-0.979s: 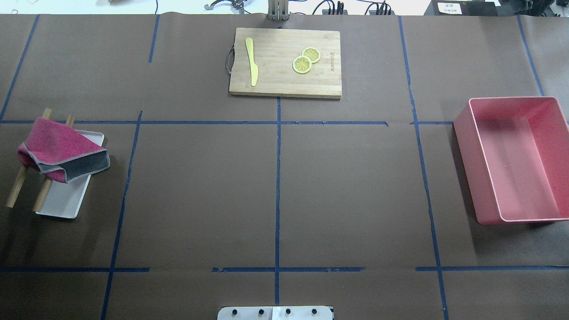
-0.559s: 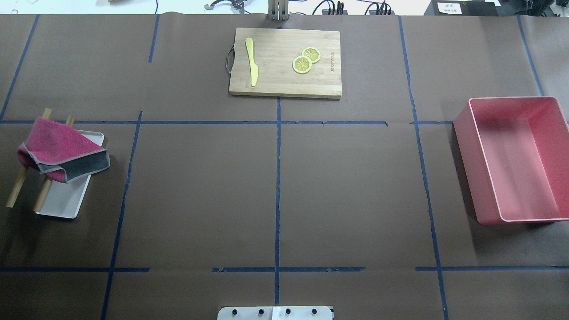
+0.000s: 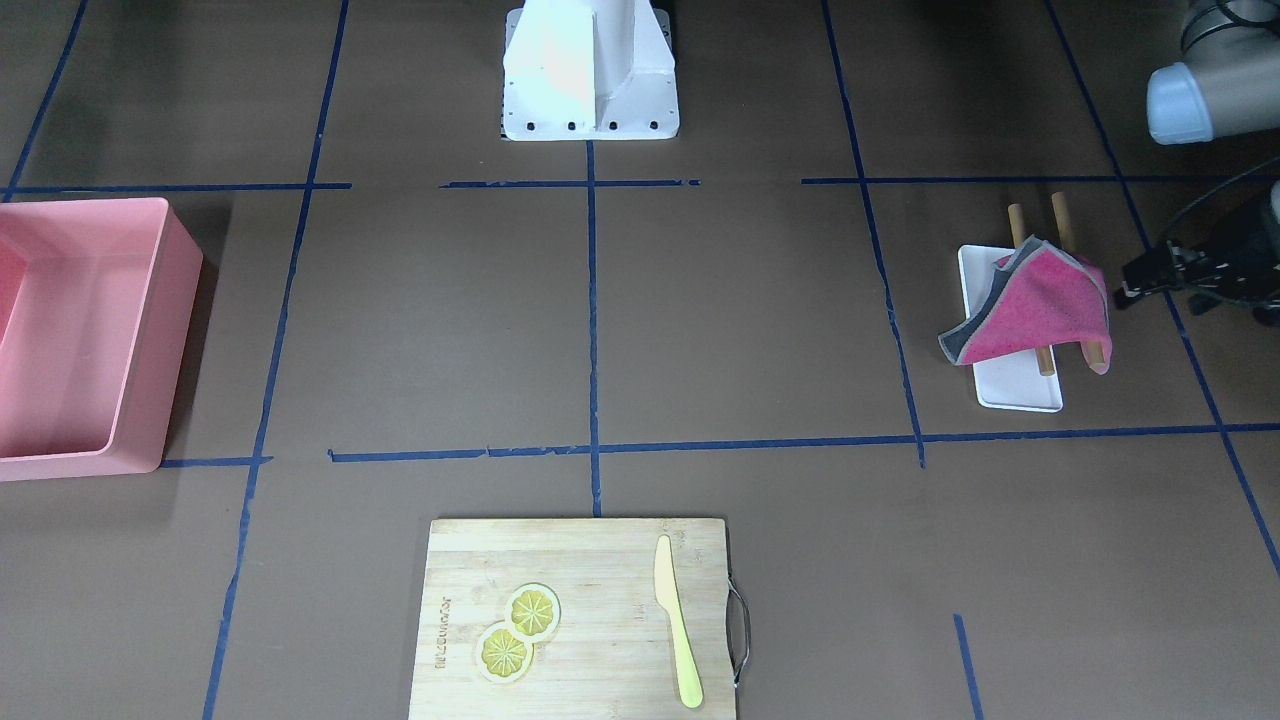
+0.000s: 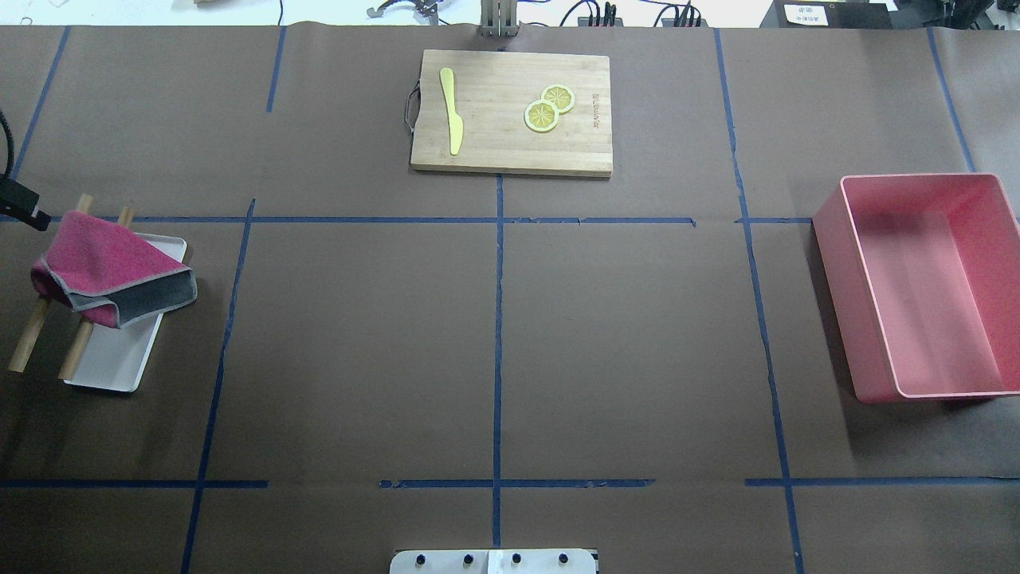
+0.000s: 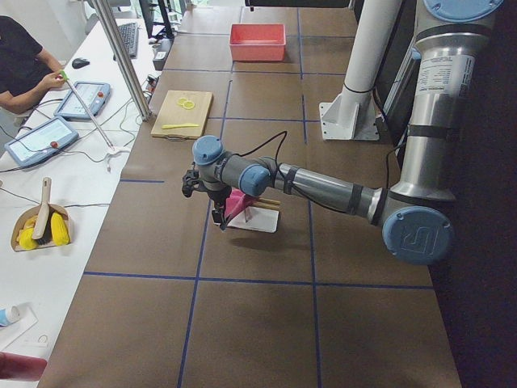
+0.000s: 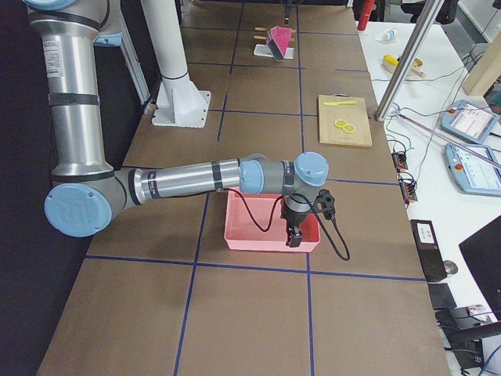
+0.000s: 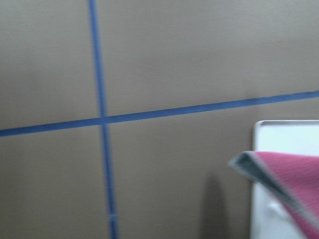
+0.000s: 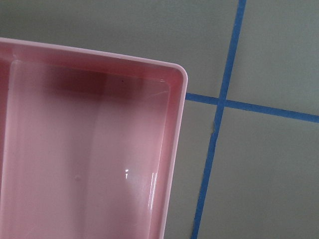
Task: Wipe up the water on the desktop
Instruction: 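Lower the left gripper onto the pink cloth on the white tray and grasp it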
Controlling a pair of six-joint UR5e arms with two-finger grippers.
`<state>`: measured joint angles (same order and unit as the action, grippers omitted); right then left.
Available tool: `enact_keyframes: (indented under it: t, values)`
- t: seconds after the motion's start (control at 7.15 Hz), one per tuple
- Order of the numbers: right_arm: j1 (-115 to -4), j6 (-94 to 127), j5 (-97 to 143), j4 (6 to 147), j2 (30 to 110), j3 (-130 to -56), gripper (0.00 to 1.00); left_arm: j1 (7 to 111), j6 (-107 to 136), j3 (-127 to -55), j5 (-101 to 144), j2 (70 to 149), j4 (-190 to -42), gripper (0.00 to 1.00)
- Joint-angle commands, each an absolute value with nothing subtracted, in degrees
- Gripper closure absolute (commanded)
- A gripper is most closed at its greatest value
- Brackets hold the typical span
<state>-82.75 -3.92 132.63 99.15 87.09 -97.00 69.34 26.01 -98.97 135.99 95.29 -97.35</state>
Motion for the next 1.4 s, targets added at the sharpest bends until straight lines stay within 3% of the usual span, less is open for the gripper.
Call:
enact_keyframes:
  t: [0.0,0.14,0.7,0.98,1.26]
  values:
    - [-82.44,-3.78,132.71,99.14,87.10,-96.86,0.00,66.11,27.51,-99.05,135.62,97.12,-97.29,0.06]
    - [-82.44,-3.78,132.71,99.14,87.10,-96.77,0.00,65.75,27.51,-98.88,135.53,97.12,-97.29,0.12]
    - [-82.09,-3.60,132.80,99.14,87.10,-96.42,0.00,65.57,27.42,-99.05,135.53,97.03,-97.29,0.87]
    - [-82.09,-3.69,132.80,99.14,87.01,-96.42,0.00,65.74,27.42,-100.01,135.61,96.68,-97.29,1.00]
    - [-82.09,-3.60,132.80,99.14,87.01,-96.50,0.00,66.35,27.60,-102.91,135.79,96.15,-97.03,1.00]
